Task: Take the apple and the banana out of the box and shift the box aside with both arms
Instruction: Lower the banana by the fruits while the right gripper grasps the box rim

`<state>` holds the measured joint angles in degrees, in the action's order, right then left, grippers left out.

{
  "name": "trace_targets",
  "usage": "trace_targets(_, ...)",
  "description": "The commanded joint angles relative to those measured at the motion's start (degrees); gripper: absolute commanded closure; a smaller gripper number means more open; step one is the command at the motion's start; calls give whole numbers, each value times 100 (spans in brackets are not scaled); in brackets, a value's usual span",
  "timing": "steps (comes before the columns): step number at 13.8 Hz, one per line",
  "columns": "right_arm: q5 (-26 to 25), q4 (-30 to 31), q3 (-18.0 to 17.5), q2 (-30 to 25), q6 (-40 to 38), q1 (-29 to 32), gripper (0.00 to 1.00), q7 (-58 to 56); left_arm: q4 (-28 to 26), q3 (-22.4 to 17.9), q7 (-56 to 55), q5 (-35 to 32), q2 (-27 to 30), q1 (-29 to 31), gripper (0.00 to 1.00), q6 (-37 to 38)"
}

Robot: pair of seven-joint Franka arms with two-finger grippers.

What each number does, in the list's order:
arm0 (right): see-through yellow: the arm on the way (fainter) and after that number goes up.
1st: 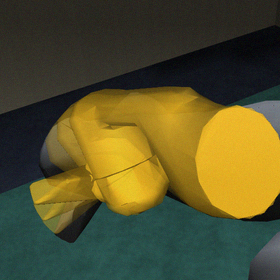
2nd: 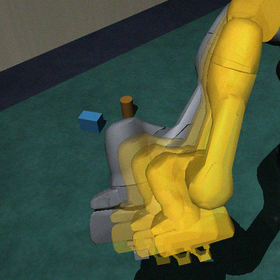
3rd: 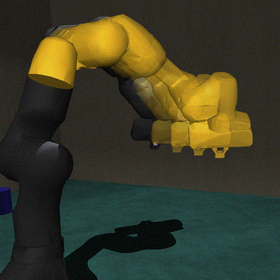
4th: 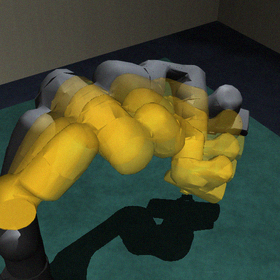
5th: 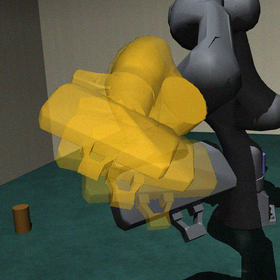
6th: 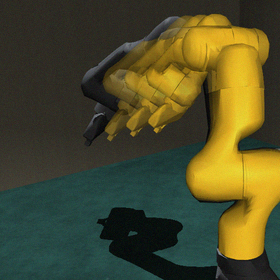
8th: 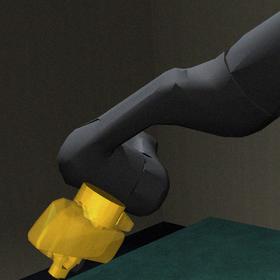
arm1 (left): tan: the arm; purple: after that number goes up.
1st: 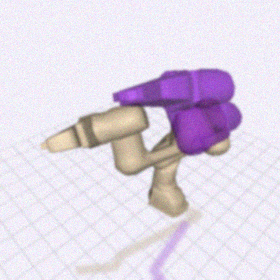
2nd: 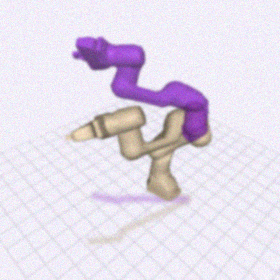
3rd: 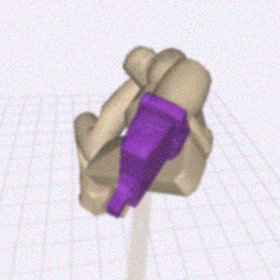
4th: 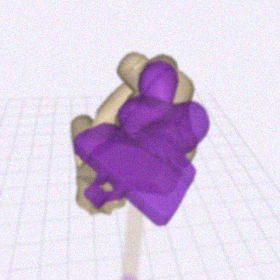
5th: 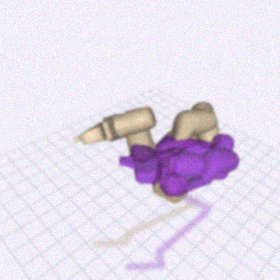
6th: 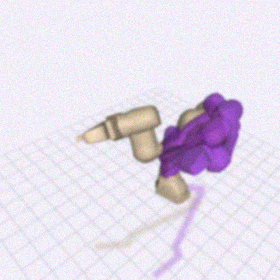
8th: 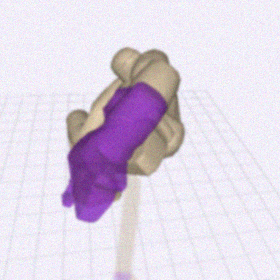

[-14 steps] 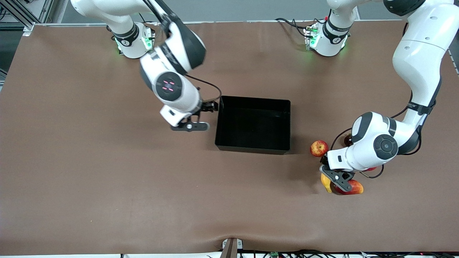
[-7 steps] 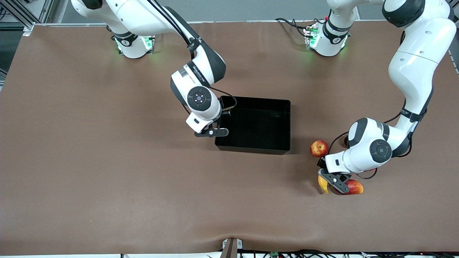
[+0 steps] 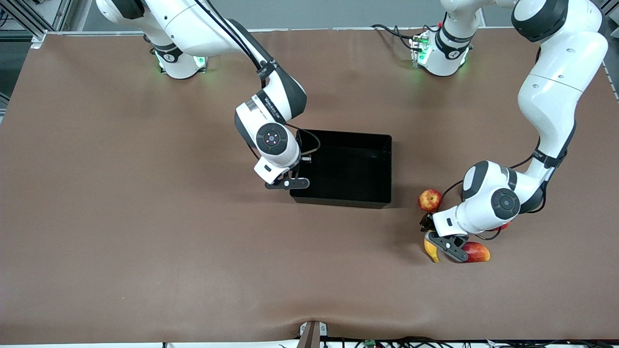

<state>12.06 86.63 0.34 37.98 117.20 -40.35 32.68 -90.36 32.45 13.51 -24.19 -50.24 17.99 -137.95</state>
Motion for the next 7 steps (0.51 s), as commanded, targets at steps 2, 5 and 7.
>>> trace_targets(2, -46, 4, 36, -89, -74, 18, 100, 72, -25, 172, 29, 28, 356, 90, 0, 13)
trace_targets(5, -46, -119, 167, -298, -538, 132, 100, 46, 27, 525, -67, 90, 690, 205, 0, 310)
trace_targets(7, -46, -120, 282, -580, -1030, 386, 100, -7, 71, 665, -303, 98, 979, 213, 0, 732)
